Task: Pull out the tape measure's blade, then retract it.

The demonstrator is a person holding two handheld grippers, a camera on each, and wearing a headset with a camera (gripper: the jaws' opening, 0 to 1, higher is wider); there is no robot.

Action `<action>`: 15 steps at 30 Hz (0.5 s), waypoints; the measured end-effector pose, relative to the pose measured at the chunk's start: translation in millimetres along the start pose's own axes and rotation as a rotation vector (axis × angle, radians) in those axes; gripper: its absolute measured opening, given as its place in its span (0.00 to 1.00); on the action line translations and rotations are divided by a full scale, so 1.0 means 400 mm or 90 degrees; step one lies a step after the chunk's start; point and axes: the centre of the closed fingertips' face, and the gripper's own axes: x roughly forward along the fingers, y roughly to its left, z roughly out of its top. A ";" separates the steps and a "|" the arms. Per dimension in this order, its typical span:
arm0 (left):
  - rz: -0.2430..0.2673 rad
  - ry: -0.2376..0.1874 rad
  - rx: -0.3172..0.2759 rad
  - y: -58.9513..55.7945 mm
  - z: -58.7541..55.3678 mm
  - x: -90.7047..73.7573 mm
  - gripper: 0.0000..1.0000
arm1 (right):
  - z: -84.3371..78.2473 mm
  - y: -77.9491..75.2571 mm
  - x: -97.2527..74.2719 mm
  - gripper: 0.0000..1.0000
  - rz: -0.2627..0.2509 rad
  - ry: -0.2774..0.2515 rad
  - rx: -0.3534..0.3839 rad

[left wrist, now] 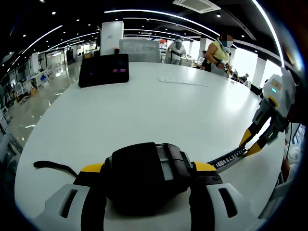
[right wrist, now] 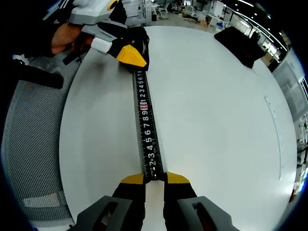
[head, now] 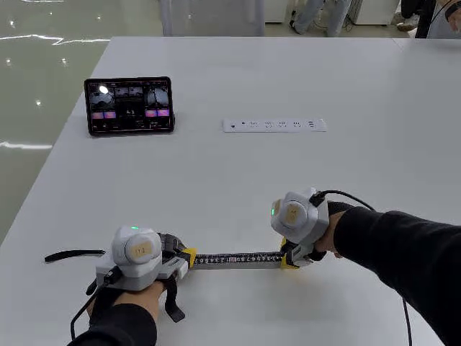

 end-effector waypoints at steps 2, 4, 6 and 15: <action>-0.001 0.000 0.000 0.000 0.000 0.000 0.66 | 0.001 -0.001 0.001 0.09 0.001 0.003 -0.006; -0.001 0.000 0.001 -0.001 0.000 0.000 0.66 | 0.002 -0.001 0.001 0.09 0.003 0.003 -0.006; -0.001 0.001 0.000 -0.001 0.000 0.000 0.66 | 0.004 -0.001 0.002 0.09 0.004 0.003 -0.008; -0.006 0.005 -0.003 -0.001 -0.001 0.002 0.67 | 0.026 0.001 0.007 0.09 0.006 -0.001 -0.013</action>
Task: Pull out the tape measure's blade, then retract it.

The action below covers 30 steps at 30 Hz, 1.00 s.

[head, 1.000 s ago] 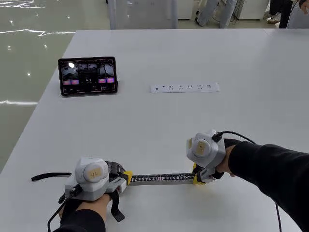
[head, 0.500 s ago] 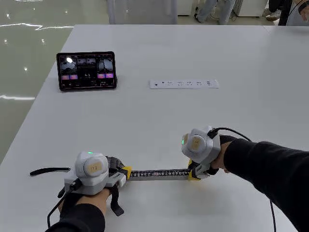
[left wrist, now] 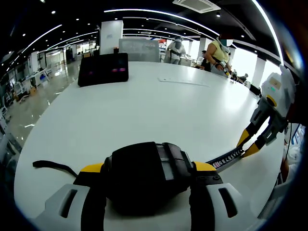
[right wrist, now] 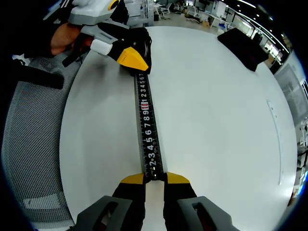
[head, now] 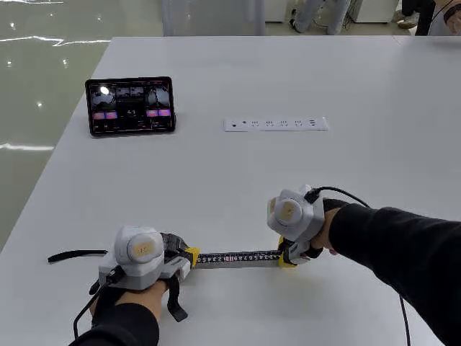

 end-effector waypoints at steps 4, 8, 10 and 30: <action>-0.002 -0.001 -0.002 0.000 0.000 0.000 0.67 | 0.007 -0.002 0.004 0.09 0.004 -0.003 0.005; -0.005 0.000 -0.005 0.000 -0.001 0.001 0.67 | 0.015 0.000 0.006 0.09 0.004 -0.001 0.000; -0.006 0.000 -0.005 0.001 -0.001 0.002 0.67 | 0.017 0.000 0.007 0.09 0.006 -0.002 -0.010; -0.012 0.003 -0.007 0.000 -0.006 0.002 0.67 | 0.048 0.005 0.018 0.10 0.006 -0.006 -0.028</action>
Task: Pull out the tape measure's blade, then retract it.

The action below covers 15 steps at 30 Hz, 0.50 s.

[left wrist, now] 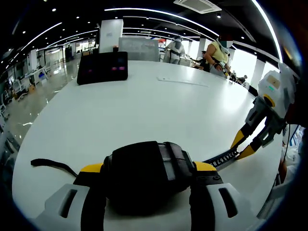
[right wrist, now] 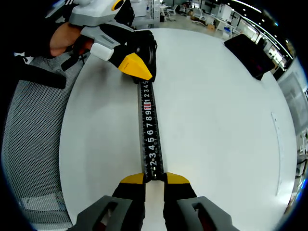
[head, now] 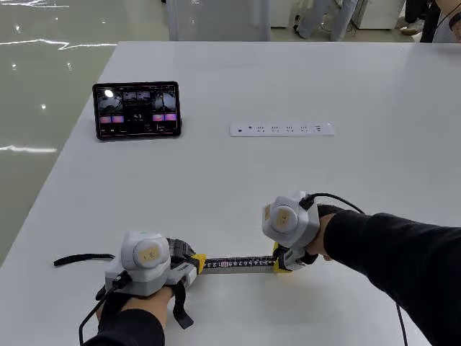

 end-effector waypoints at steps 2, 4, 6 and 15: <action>-0.001 0.001 0.000 0.000 0.000 0.001 0.67 | 0.003 -0.002 0.001 0.10 0.001 0.000 0.002; -0.001 0.003 0.000 0.001 0.001 0.001 0.67 | 0.006 -0.001 0.003 0.10 0.002 0.000 0.003; -0.001 0.004 0.000 0.001 0.000 0.002 0.66 | 0.011 -0.002 0.005 0.10 0.000 -0.001 0.003; 0.000 -0.002 0.003 -0.001 -0.001 0.000 0.66 | 0.021 -0.002 0.009 0.10 0.002 -0.003 0.005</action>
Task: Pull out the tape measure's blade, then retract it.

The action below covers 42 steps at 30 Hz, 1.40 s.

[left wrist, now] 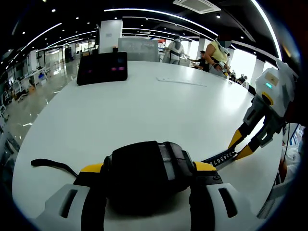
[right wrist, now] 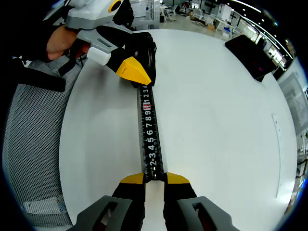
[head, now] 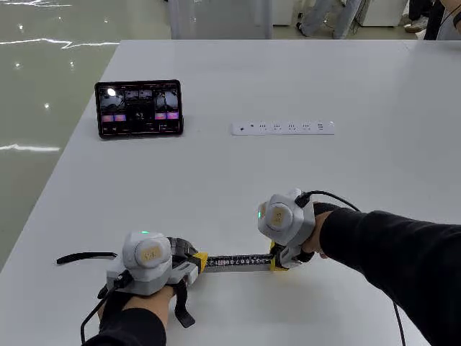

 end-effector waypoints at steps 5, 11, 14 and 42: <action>-0.001 0.001 -0.001 0.000 0.000 0.001 0.66 | 0.006 0.000 0.002 0.10 0.000 -0.003 0.002; 0.000 0.006 -0.002 0.001 0.001 0.003 0.66 | 0.014 -0.001 0.005 0.10 0.000 -0.004 0.002; 0.000 0.008 -0.003 0.001 0.000 0.004 0.66 | 0.016 -0.002 0.006 0.10 0.000 -0.003 0.001; -0.012 0.021 -0.016 0.000 -0.005 -0.001 0.66 | 0.067 0.007 0.021 0.10 0.002 -0.020 0.007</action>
